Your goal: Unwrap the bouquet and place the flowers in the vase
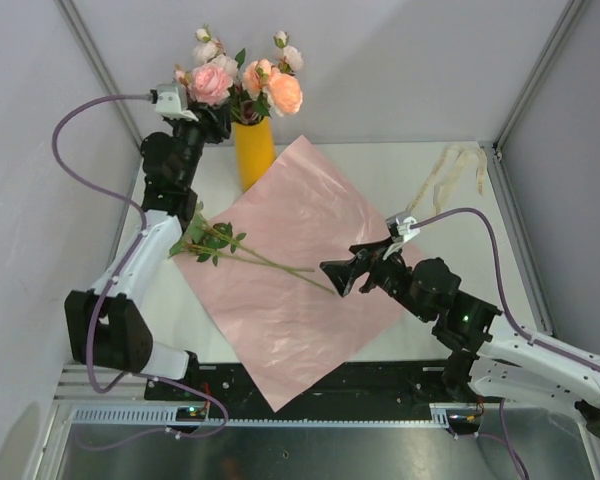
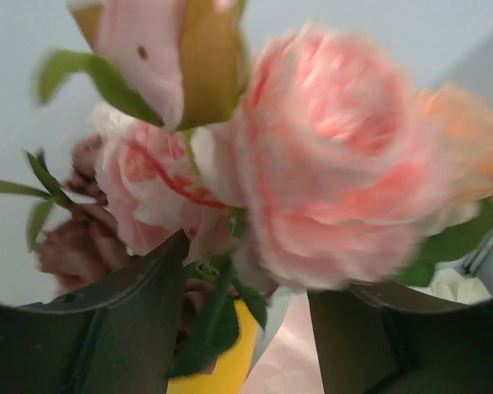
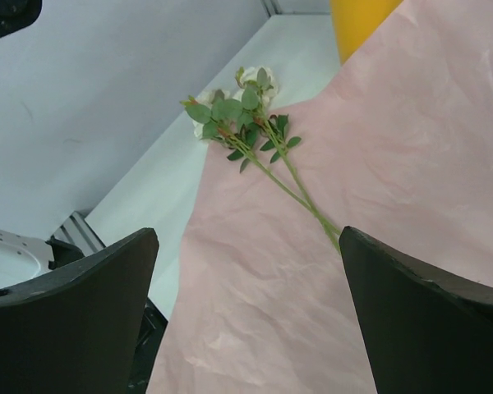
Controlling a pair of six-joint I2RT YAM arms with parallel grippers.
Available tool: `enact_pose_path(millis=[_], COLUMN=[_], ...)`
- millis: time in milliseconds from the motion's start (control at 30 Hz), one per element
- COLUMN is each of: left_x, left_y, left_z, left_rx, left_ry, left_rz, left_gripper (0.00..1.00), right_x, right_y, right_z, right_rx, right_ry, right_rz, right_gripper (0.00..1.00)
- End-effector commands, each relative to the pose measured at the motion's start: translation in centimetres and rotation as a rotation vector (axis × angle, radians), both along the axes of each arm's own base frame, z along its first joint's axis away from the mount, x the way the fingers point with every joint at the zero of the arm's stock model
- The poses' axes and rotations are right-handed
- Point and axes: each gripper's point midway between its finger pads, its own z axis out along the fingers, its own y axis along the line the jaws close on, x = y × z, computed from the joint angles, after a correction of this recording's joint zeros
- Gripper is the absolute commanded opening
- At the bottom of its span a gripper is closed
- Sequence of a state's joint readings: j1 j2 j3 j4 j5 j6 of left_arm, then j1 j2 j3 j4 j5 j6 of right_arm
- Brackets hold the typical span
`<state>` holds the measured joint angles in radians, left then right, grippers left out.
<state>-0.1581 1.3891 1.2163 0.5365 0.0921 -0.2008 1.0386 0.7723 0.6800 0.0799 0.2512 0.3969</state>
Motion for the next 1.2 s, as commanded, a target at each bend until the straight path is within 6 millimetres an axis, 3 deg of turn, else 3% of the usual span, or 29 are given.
enact_pose_path(millis=[0,200,333,433,567,933,1167], left_x=[1.8,0.6,-1.8,-3.7,-6.8,-16.6,-21.3], left_y=[-0.3,-0.8,-0.8,-0.8,-0.6,2.5,5.5], left_z=[-2.4,-3.6,-2.8,-3.6,-6.4,-16.5,-19.8], left_rx=[0.017,0.014,-0.025,-0.088,-0.159,-0.158,-0.248], left_ry=[0.066,0.090,0.085,0.121,0.187,0.555,0.541], left_rz=[-0.013,-0.048,-0.076,-0.098,-0.113,0.013,0.148], left_gripper=[0.60,0.59,0.73,0.78,0.82,0.98,1.00], right_x=[0.7,1.4,2.2,2.7,3.8,7.6,8.8], right_y=[0.5,1.3,1.7,2.5,3.6,7.9,11.3], right_z=[-0.4,-2.2,-3.7,-5.0,-7.7,-15.8,-20.9], right_rx=[0.000,-0.045,-0.077,-0.096,-0.146,-0.347,-0.492], right_ry=[0.011,0.038,0.063,0.093,0.132,0.267,0.341], right_rz=[-0.022,-0.028,-0.040,-0.024,-0.015,0.066,0.161], right_gripper=[0.99,0.99,0.99,0.99,0.99,0.73,0.53])
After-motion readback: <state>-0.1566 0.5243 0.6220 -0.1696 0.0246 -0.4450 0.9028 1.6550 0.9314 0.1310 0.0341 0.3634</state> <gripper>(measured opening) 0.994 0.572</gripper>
